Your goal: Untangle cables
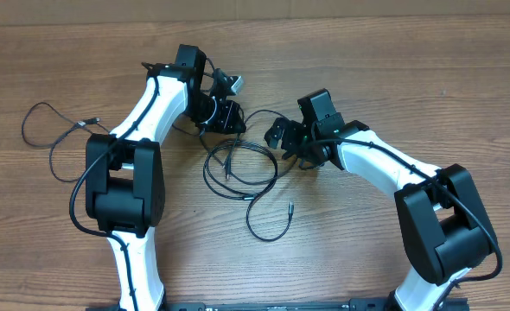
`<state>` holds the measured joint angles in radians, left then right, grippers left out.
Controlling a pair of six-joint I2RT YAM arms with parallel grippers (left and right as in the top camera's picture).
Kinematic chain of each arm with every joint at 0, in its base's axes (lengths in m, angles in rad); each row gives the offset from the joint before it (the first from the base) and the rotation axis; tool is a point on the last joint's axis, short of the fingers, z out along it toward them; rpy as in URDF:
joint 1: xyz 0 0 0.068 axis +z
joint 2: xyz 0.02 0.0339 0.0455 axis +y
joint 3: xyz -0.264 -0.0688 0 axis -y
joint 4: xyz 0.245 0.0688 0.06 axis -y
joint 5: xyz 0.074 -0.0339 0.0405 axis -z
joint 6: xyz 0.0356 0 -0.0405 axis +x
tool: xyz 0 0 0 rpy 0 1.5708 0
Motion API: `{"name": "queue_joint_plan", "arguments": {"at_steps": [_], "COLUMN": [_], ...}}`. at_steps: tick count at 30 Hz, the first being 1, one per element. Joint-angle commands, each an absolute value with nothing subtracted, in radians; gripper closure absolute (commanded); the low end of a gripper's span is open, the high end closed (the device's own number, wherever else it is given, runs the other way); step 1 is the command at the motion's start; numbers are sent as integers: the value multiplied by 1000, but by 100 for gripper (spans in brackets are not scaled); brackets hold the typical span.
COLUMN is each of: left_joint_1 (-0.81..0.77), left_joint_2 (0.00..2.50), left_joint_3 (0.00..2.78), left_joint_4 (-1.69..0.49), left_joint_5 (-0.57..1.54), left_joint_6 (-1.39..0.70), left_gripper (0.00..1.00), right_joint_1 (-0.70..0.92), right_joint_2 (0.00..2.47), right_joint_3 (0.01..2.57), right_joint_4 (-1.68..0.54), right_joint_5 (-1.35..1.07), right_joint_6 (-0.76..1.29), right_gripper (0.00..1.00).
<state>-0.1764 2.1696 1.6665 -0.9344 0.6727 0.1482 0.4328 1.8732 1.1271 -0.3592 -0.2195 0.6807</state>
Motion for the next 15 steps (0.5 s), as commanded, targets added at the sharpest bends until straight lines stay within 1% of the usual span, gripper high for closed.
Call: {"name": "queue_joint_plan", "arguments": {"at_steps": [1, 8, 12, 15], "left_joint_1": [-176, -179, -179, -179], "left_joint_2": [2145, 2145, 2145, 2145], "left_joint_3": [1659, 1659, 1659, 1659], "left_joint_4": [-934, -934, -934, -934], "left_joint_5": [661, 646, 646, 646], "left_joint_6": [130, 130, 130, 130], "left_gripper": [96, 96, 96, 96], "right_joint_1": [432, 409, 348, 274], "right_joint_2": [1875, 1874, 1874, 1874], "right_joint_3": [1123, 1130, 1146, 1148], "right_joint_4": [-353, -356, -384, -415], "right_joint_5": [-205, -206, -211, -242], "right_joint_6": [681, 677, 677, 678], "right_gripper": [0, 0, 0, 0]}}
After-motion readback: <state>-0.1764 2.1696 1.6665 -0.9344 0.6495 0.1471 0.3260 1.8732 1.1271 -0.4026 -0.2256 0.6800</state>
